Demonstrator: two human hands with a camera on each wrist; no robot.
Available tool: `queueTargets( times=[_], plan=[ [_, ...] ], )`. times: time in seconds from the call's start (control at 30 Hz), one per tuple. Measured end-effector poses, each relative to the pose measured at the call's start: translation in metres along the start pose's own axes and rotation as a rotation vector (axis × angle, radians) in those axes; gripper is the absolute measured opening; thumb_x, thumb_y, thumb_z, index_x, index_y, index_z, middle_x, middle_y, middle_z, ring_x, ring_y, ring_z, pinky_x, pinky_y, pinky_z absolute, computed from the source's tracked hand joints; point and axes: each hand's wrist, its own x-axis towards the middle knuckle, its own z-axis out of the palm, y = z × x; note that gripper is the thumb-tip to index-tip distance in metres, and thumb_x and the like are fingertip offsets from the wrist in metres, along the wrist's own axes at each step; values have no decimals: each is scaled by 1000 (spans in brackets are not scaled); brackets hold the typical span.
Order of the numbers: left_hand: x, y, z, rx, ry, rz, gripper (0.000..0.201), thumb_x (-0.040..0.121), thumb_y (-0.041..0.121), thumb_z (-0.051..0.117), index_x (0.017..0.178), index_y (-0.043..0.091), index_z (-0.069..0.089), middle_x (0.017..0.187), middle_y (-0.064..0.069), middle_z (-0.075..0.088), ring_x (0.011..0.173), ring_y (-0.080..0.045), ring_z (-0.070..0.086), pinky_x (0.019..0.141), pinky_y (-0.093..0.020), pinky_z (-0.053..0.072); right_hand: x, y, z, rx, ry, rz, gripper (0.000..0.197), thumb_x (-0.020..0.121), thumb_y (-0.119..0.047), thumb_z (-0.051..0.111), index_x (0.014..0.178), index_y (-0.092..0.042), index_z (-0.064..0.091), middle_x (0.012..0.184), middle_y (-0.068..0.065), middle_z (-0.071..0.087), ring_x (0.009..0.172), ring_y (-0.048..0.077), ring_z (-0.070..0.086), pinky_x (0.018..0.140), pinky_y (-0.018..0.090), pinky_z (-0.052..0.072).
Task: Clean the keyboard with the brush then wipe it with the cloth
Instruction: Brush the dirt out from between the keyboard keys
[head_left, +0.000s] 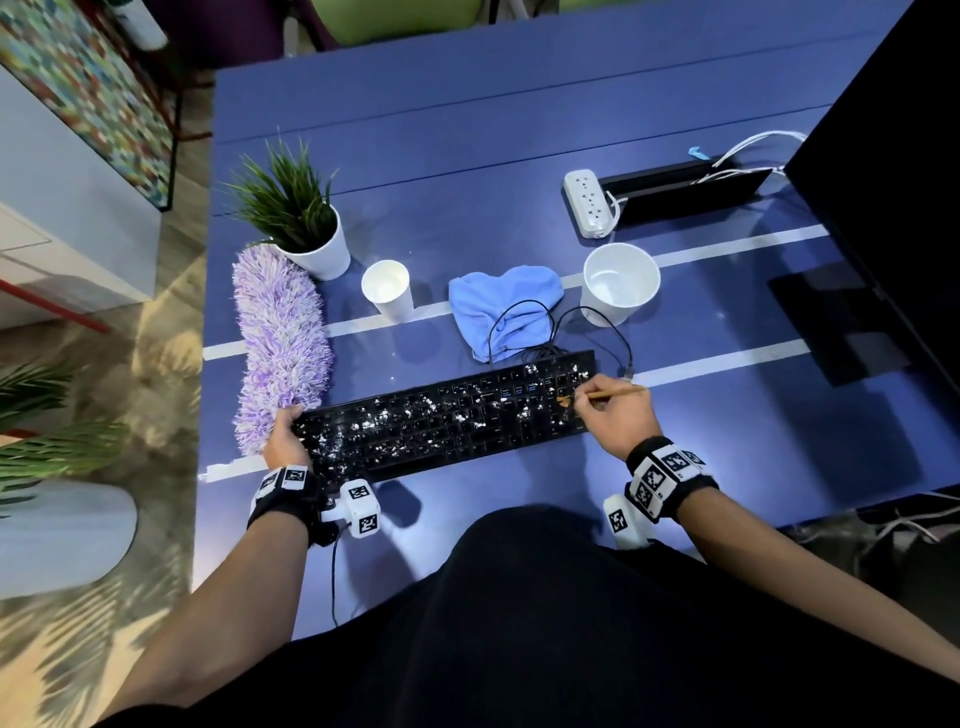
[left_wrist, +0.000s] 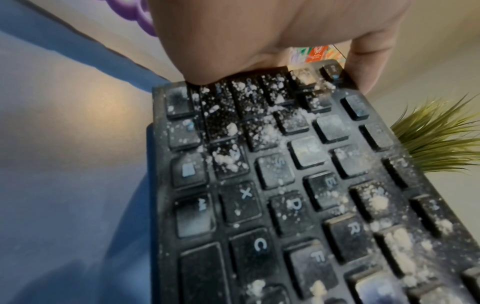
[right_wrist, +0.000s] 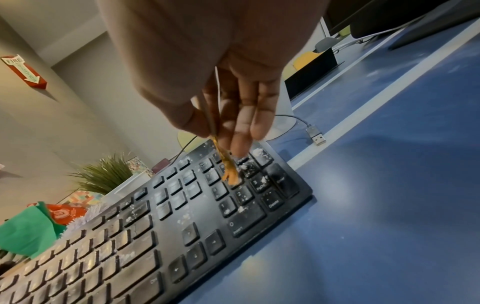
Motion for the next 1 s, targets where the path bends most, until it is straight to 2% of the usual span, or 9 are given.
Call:
queueTargets(
  times=[0.1,0.2,0.37,0.53,0.67,0.73,0.8,0.9,1.0],
  plan=[
    [-23,8,9,4,27,-9,32,46,48,76,62,21,71,80,-5,68,76,-26,62,80,-44,52,0,3,-3,-95,-131,41,9,78,-14,63,70,-16,66,68,-2,67,66,5,61,69,14,47],
    [-21,8,11,4,34,-5,32,45,49,77,59,22,71,79,-3,68,79,-27,62,80,-43,52,-2,5,-3,-43,-71,10,7,80,-13,64,75,-11,68,74,0,68,71,15,64,71,18,51],
    [-1,5,7,35,52,12,34,45,55,78,61,25,74,87,-3,71,87,-30,68,93,-53,54,-3,7,0,-127,-196,8,9,79,-16,62,74,-11,68,74,2,70,71,16,63,73,22,50],
    [-6,7,6,46,40,7,34,44,55,78,62,26,75,89,-3,72,84,-27,66,89,-49,55,-2,5,-7,-204,-274,-11,12,81,-16,61,74,-15,71,78,-2,72,75,14,64,68,12,40],
    [-12,8,7,51,30,17,36,45,54,76,65,24,75,86,-5,70,81,-26,65,83,-46,55,-2,5,-7,-35,-56,-28,8,84,-15,65,78,-14,70,74,0,69,68,11,64,72,17,51],
    [-19,9,9,43,22,14,37,45,53,77,67,24,76,85,-5,70,81,-27,64,84,-46,55,-2,0,-8,52,90,-50,6,84,-12,66,80,-14,69,74,-2,66,63,0,61,68,10,48],
    [-29,12,12,31,27,5,39,45,51,76,70,21,73,83,-4,69,77,-26,63,82,-44,55,1,0,-9,60,127,-44,8,84,-11,65,78,-16,69,74,-4,64,63,-5,59,67,3,44],
    [-35,13,15,11,32,3,38,45,50,76,67,20,70,79,-4,68,75,-27,63,79,-43,53,2,7,-8,-43,18,7,15,85,-19,62,70,-21,65,71,-1,69,69,12,66,77,22,54],
    [-34,13,14,-2,35,7,35,45,50,77,63,20,71,76,-3,68,76,-27,63,78,-44,53,1,9,-7,-27,87,35,13,88,-23,61,79,-18,69,69,2,71,71,18,67,78,22,50]
  ],
)
